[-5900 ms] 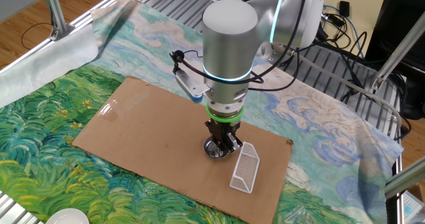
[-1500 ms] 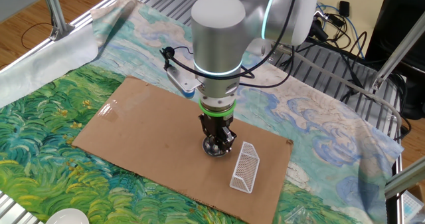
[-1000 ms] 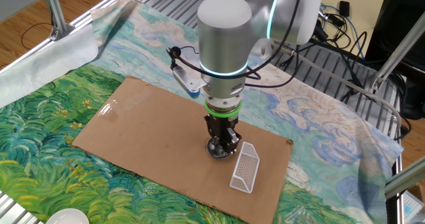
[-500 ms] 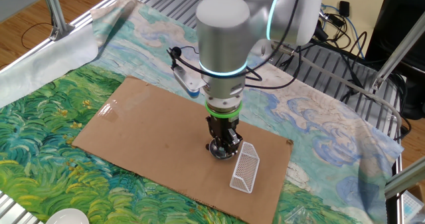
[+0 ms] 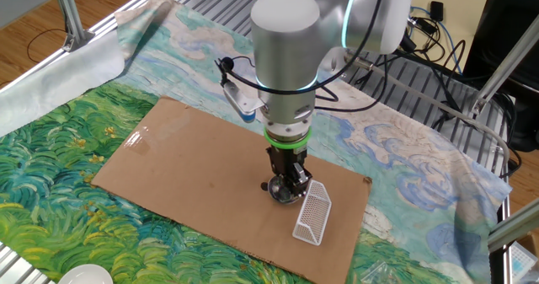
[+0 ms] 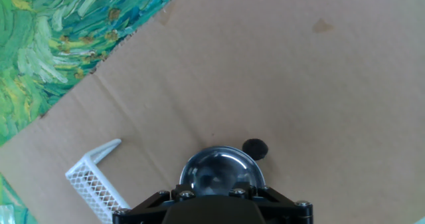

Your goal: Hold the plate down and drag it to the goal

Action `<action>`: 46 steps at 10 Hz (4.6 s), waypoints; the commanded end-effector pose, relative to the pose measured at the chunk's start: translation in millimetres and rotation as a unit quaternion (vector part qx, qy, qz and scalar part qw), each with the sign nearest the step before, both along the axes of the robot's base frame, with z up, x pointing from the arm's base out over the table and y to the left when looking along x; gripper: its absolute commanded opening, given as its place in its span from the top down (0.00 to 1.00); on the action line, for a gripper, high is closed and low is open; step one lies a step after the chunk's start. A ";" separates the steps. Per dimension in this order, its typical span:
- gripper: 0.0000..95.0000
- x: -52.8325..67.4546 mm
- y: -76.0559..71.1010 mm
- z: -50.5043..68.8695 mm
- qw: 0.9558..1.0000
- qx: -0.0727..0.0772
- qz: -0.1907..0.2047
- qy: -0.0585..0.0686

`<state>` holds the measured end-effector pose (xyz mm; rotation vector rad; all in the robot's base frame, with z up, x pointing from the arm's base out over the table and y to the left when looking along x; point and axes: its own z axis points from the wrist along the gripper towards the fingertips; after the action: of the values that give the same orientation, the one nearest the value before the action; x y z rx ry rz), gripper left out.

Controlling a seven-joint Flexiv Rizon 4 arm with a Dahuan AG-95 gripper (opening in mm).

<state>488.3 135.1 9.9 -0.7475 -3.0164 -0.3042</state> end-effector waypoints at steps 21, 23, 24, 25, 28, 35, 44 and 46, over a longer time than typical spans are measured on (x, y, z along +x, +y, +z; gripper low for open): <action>1.00 2.3 0.6 6.5 1.000 -0.022 0.014 0.007; 1.00 2.3 0.6 6.5 1.000 -0.020 0.016 0.008; 1.00 2.3 0.6 6.5 1.000 -0.019 0.019 0.010; 1.00 2.2 0.6 6.4 1.000 -0.017 0.019 0.009; 1.00 2.6 0.4 4.1 1.000 -0.007 0.015 0.009; 1.00 2.4 1.3 -0.2 1.000 0.022 0.003 0.004; 1.00 0.6 3.8 0.0 0.999 0.043 -0.012 0.002; 1.00 0.6 3.8 0.0 0.999 0.047 -0.013 0.003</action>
<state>488.8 139.0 9.6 -0.7788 -2.9657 -0.4411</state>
